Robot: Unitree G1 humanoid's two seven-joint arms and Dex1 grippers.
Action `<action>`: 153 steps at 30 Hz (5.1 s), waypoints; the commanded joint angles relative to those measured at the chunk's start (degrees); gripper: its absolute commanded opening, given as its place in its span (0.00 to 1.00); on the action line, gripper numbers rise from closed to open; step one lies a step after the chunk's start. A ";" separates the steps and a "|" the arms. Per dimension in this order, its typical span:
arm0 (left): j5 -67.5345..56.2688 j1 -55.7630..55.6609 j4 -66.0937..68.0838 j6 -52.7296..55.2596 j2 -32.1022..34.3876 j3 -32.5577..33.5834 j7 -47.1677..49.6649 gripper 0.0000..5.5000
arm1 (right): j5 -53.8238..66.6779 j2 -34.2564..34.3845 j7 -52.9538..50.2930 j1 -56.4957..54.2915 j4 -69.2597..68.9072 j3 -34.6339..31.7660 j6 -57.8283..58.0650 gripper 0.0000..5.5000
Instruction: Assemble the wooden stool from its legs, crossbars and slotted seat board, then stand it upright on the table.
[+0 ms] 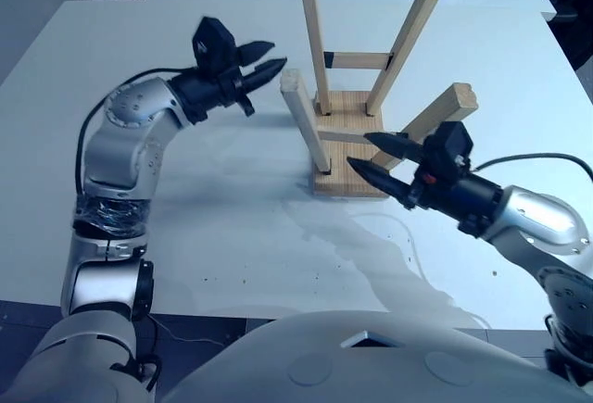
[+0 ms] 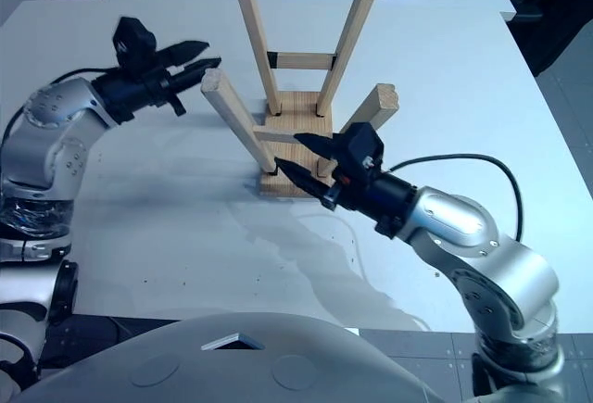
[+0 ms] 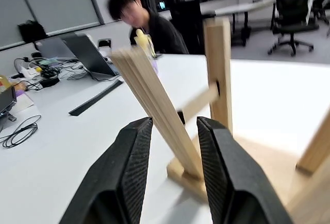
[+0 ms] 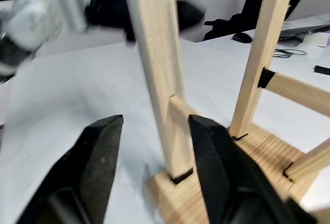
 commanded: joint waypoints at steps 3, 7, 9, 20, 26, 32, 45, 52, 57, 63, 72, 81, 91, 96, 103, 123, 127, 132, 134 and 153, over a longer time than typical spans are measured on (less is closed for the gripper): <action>4.50 1.18 -0.88 -5.55 -2.42 -3.69 -2.62 0.29 | -4.57 8.81 -9.19 -6.35 2.76 6.97 1.60 0.23; 5.12 1.44 -1.52 -6.25 -3.25 -3.99 -3.67 0.29 | -6.83 11.74 -11.70 -9.06 2.93 7.54 0.58 0.11; 5.39 1.29 -1.50 -6.46 -3.36 -4.02 -3.95 0.29 | -7.97 12.49 -12.32 -10.00 2.99 7.43 0.36 0.05; 5.10 -1.83 -4.65 -3.31 -5.13 -4.81 -4.37 0.29 | -23.40 7.90 -8.56 1.72 14.81 21.01 -4.99 0.00; 5.94 -2.92 -5.93 -1.62 -5.68 -5.16 -3.66 0.29 | -23.57 10.48 -6.60 1.77 13.03 19.95 -7.70 0.00; 8.41 -2.07 -5.22 0.18 -4.46 -3.06 -0.22 0.29 | -11.72 14.46 -6.93 -0.51 2.34 9.84 -4.63 0.00; 10.57 27.05 -26.04 6.62 -8.33 10.73 19.73 0.29 | 2.61 -5.22 -3.41 35.42 -3.99 -22.34 -12.00 0.00; 12.28 27.93 -25.08 8.63 -14.05 9.02 27.35 0.39 | -6.69 -1.94 -13.62 17.33 8.51 -22.01 -12.60 0.15; 12.19 25.62 -24.57 9.86 -15.07 7.29 27.81 0.52 | -12.39 0.03 -16.46 7.20 11.39 -17.31 -12.22 0.15; 9.30 21.65 -26.07 14.87 -12.48 9.37 25.44 0.52 | -16.69 0.41 -18.76 4.01 11.47 -20.58 -11.46 0.15; 8.76 9.82 -30.34 25.54 -10.65 -1.96 23.07 0.52 | -27.09 11.66 -30.19 -6.57 10.47 -6.57 -2.80 0.15; 13.24 6.19 -28.28 27.95 -12.89 -9.30 23.85 0.52 | -32.61 25.94 -33.57 -11.19 12.78 4.56 0.81 0.15; 16.49 7.39 -20.07 21.03 -7.49 2.11 23.60 0.52 | -34.22 18.32 -25.60 -5.00 12.39 -11.78 0.48 0.15; 17.63 12.20 -15.25 16.20 -2.05 9.29 22.30 0.52 | -34.92 10.37 -21.29 -1.02 15.46 -28.68 -1.56 0.15; 14.90 16.29 -21.53 19.94 -1.05 5.83 18.06 0.52 | -36.09 13.89 -22.44 -2.75 13.82 -24.73 0.91 0.15; 19.36 13.81 -20.80 21.08 -2.56 0.23 20.47 0.52 | -41.23 17.70 -19.78 -4.82 8.46 -7.90 6.61 0.15; 20.13 14.93 -13.15 14.03 -0.08 3.43 19.53 0.52 | -41.17 15.15 -18.43 -4.79 8.67 -15.29 6.29 0.15; 16.85 12.31 -13.01 6.96 -4.21 0.17 15.74 0.52 | -40.70 11.44 -13.53 -1.37 8.93 -11.78 6.86 0.15; 15.13 11.53 -15.15 5.19 -5.97 -2.57 13.04 0.52 | -40.37 8.79 -10.39 -0.14 8.67 -8.81 6.82 0.15; 4.05 15.11 -29.85 10.49 -8.56 -15.39 1.92 0.52 | -40.65 -17.34 17.29 13.60 9.62 4.51 -4.18 0.15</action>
